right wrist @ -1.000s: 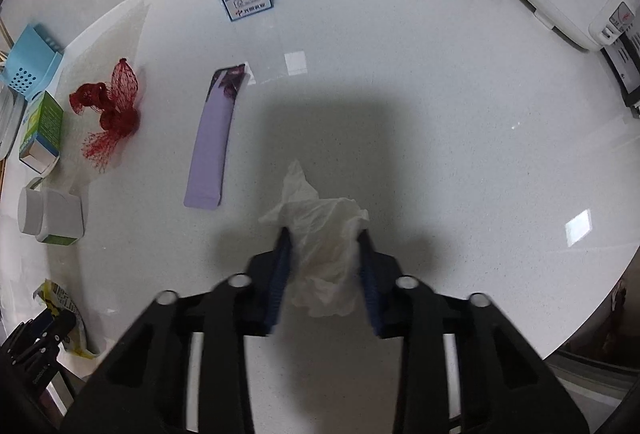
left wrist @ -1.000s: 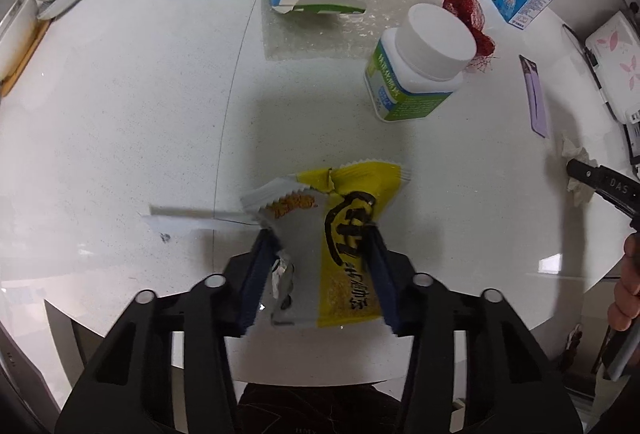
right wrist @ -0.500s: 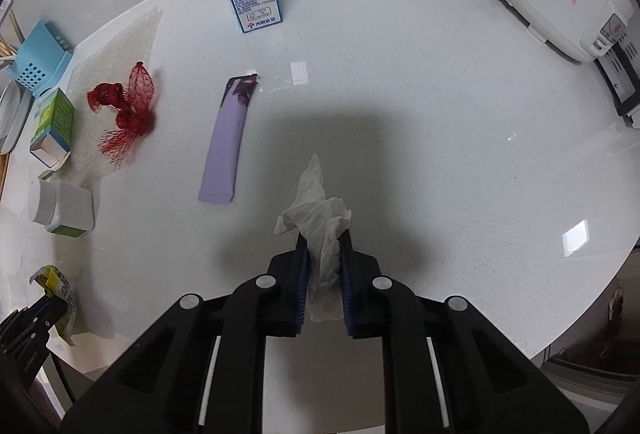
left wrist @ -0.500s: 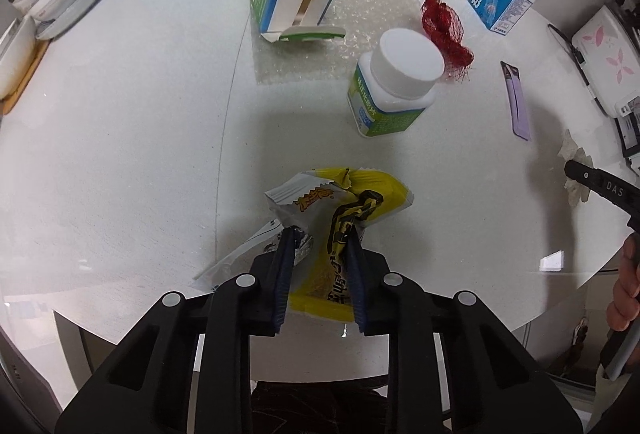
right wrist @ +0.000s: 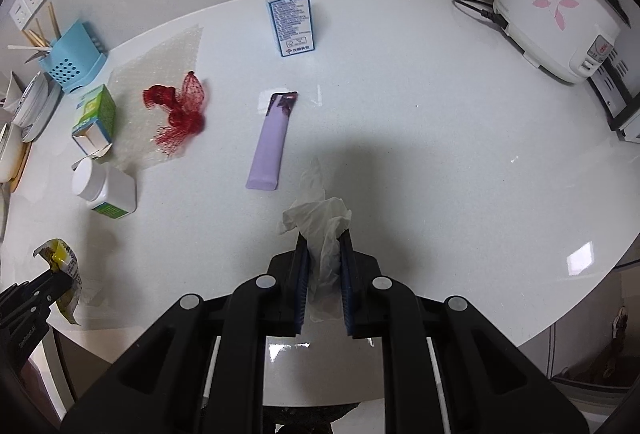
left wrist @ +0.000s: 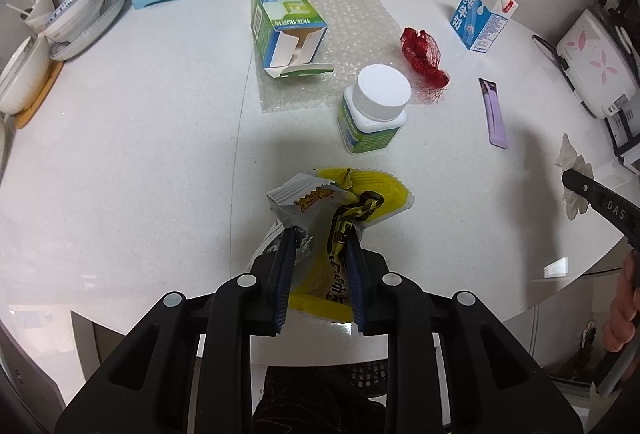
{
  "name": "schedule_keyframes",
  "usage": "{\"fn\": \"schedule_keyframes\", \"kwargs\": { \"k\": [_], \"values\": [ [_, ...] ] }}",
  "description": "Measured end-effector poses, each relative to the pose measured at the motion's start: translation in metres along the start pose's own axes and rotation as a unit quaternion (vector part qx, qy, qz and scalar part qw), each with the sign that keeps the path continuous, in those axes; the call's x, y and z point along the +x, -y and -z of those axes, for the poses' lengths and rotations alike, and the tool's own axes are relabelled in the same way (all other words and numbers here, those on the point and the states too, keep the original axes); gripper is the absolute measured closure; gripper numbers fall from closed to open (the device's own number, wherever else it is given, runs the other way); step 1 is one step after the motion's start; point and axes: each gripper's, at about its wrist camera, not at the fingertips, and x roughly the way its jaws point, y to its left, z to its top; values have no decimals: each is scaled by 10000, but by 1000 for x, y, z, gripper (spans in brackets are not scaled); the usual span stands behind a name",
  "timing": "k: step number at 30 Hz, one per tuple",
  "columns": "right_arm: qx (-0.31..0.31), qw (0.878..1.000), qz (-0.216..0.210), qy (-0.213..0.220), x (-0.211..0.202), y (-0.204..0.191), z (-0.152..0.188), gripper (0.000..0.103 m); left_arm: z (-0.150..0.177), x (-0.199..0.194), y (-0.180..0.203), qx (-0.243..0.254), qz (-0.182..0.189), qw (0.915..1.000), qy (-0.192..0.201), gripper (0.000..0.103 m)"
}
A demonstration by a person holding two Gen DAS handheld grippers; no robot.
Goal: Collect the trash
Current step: 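Carry the yellow snack bag and white tissue down over the green wastebasket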
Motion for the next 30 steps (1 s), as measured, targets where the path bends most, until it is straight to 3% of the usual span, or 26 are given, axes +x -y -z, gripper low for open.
{"fn": "schedule_keyframes", "kwargs": {
  "k": [30],
  "values": [
    [-577, 9967, -273, 508, -78, -20, 106, 90, 83, -55, 32, 298, 353, 9978, 472, 80]
  ]
}}
